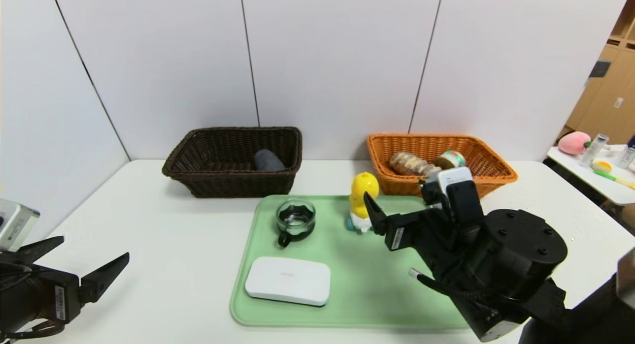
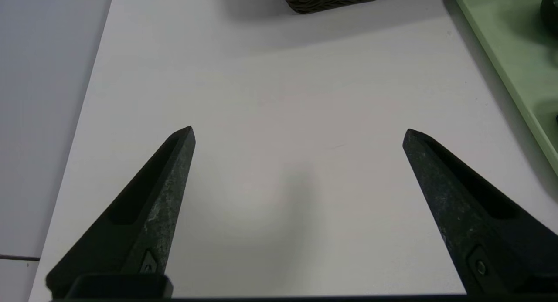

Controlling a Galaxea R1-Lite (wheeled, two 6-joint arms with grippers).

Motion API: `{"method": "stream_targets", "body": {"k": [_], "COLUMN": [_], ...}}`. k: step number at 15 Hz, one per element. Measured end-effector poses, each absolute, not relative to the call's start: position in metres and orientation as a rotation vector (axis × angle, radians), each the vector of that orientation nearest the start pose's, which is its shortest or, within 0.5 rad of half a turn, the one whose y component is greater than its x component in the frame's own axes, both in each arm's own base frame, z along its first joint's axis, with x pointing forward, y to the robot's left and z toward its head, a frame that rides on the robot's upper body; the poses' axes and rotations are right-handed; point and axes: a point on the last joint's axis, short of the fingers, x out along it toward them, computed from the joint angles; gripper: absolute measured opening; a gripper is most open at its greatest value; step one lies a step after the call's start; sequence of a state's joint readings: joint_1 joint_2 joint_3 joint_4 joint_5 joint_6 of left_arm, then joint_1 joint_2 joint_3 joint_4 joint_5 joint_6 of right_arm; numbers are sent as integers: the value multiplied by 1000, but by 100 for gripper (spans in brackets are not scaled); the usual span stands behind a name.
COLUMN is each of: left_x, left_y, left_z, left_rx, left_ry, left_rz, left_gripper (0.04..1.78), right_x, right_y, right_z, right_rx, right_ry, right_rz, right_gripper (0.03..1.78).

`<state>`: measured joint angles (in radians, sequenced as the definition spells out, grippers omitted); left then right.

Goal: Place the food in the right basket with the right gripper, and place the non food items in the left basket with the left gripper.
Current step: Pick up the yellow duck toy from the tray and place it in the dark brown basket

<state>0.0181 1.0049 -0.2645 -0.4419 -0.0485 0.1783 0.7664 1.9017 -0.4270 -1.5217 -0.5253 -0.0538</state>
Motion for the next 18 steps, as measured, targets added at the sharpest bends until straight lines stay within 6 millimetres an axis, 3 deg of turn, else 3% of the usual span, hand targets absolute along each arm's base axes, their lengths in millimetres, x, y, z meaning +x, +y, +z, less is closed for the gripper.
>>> {"method": "stream_targets", "body": {"k": [7, 13, 18], "left_x": [116, 116, 115], "left_y": [1, 1, 1], "left_z": [158, 158, 157], "left_rx": [167, 167, 165], "left_ry": [301, 303, 307], "left_rz": [-58, -58, -57], "left_gripper": [169, 169, 169], "right_x": [230, 255, 274], "right_y": [208, 226, 222], "right_z": [96, 82, 65], "right_rx": [-21, -13, -26], "right_ry": [15, 8, 33], "right_rz": [245, 233, 187], "right_gripper": [169, 169, 169]}}
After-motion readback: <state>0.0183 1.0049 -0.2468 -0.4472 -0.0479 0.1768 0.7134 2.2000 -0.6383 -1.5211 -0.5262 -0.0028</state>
